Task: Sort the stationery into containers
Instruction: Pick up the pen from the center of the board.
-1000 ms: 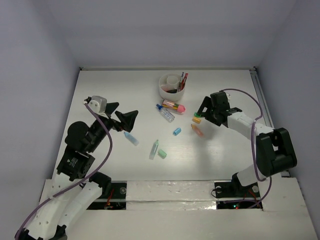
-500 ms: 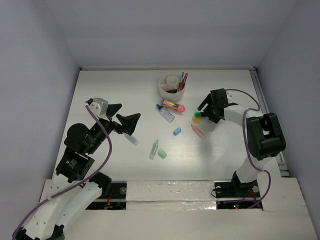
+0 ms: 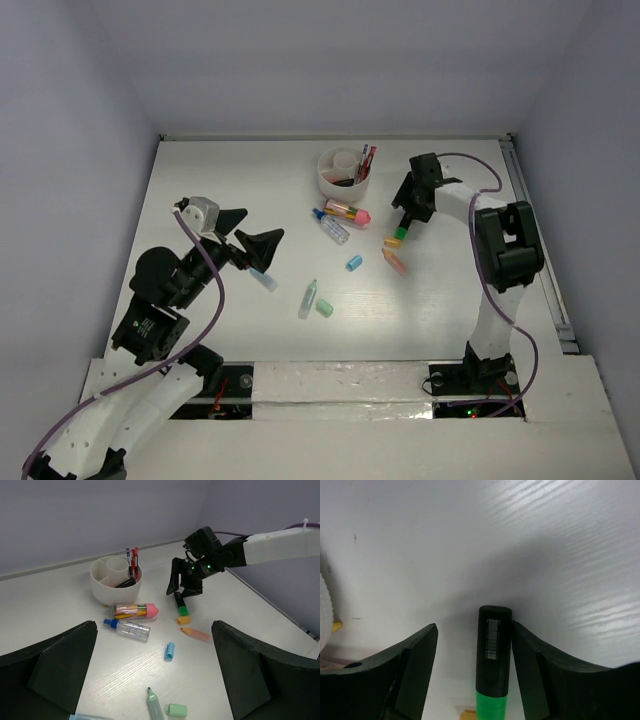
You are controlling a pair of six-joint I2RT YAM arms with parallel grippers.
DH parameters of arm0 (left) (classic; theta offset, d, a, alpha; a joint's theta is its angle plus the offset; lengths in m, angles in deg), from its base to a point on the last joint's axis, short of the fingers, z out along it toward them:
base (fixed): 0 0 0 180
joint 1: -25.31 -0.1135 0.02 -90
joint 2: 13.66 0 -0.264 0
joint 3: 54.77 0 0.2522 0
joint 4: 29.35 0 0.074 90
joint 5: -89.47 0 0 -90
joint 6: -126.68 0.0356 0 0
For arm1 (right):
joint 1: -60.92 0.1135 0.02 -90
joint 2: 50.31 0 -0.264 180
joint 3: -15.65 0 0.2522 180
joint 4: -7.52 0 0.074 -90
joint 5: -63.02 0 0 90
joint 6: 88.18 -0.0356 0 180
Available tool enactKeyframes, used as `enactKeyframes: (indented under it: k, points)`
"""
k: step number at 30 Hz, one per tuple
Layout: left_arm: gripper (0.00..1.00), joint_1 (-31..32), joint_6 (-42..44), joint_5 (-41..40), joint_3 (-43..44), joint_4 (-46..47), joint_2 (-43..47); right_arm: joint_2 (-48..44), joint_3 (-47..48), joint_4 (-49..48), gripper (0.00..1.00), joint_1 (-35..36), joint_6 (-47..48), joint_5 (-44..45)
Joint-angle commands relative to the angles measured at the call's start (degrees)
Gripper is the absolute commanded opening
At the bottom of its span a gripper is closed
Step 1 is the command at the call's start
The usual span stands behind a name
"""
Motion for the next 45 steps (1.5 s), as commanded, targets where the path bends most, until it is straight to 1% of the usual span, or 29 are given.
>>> enactKeyframes:
  k: [1,2,6,7,10,15,21,23,24,25,27,28,29,30,31,32,35,36,37,39,40,42,43,45]
  points:
    - [0.99,0.8,0.1,0.3,2.0,2.3,-0.4,4.6,5.7,10.5,0.65,-0.2,8.2,0.9]
    - [0.99,0.9,0.2,0.2,2.0,2.3,-0.4,5.1,7.4,11.5,0.65,-0.2,9.0,0.9]
    - [0.99,0.9,0.2,0.2,2.0,2.3,-0.4,5.5,8.5,13.6,0.58,-0.2,11.7,1.8]
    - [0.99,0.9,0.2,0.2,2.0,2.3,-0.4,5.8,8.9,14.7,0.53,-0.2,12.8,1.7]
    - [0.99,0.9,0.2,0.2,2.0,2.3,-0.4,7.6,11.1,17.8,0.48,-0.2,15.3,0.3]
    - [0.99,0.9,0.1,0.2,2.0,2.3,-0.4,9.7,12.6,19.8,0.47,0.3,17.5,1.0]
    - [0.99,0.9,0.1,0.2,1.9,2.3,-0.5,12.9,17.8,23.1,0.45,0.3,18.8,1.5]
    - [0.99,0.9,0.1,0.0,1.9,2.3,-0.6,14.0,19.2,24.0,0.38,0.3,19.2,1.9]
    - [0.99,0.9,0.1,0.0,1.9,2.3,-0.6,14.2,19.4,24.0,0.33,0.9,19.3,1.9]
    - [0.99,0.9,0.2,-0.1,1.8,2.3,-0.5,14.2,19.4,23.7,0.25,0.9,19.2,2.2]
    - [0.99,0.9,0.2,-0.1,1.9,2.3,-0.7,13.6,19.1,22.7,0.17,0.9,18.7,2.6]
    - [0.99,0.9,0.2,-0.1,1.8,2.3,-0.9,12.9,18.6,20.6,0.11,0.9,18.2,2.4]
    - [0.99,0.9,0.1,0.0,1.8,2.3,-1.1,11.5,18.1,19.4,0.08,0.9,18.0,2.0]
    - [0.99,0.9,0.1,0.0,1.8,2.3,-1.2,10.8,17.6,18.3,0.07,0.9,17.8,1.5]
    - [0.99,0.9,0.0,0.0,1.7,2.3,-1.4,10.0,17.1,15.0,0.06,0.9,17.3,0.0]
    - [0.99,0.9,0.1,-0.1,1.7,2.3,-1.8,8.9,16.5,13.2,0.03,0.9,17.1,-0.6]
    - [0.99,0.9,0.1,-0.5,1.6,2.4,-2.5,4.2,13.9,5.9,0.01,0.9,16.1,-1.3]
    - [0.99,0.9,0.2,-0.6,1.6,2.4,-2.6,1.2,13.1,3.9,0.01,0.9,16.0,-1.5]
    - [0.99,0.9,0.2,-1.1,1.5,2.4,-2.8,-0.5,11.4,0.2,0.01,0.9,15.8,-1.7]
    - [0.99,0.9,0.3,-1.6,1.3,2.4,-3.2,-3.8,9.8,-3.7,0.0,1.9,15.3,-2.5]
    - [0.99,0.9,0.4,-2.0,1.2,2.3,-3.4,-6.8,8.3,-7.5,0.0,1.9,14.9,-3.5]
    - [0.99,0.9,0.4,-2.5,1.1,2.3,-4.3,-9.5,7.2,-11.0,0.0,4.5,14.8,-3.9]
    - [0.99,0.9,0.5,-3.0,1.2,2.2,-4.7,-11.4,6.9,-14.7,0.0,5.5,15.2,-3.2]
    - [0.99,0.9,0.5,-3.4,1.3,2.1,-6.1,-12.6,6.1,-18.7,0.0,7.9,16.1,-1.8]
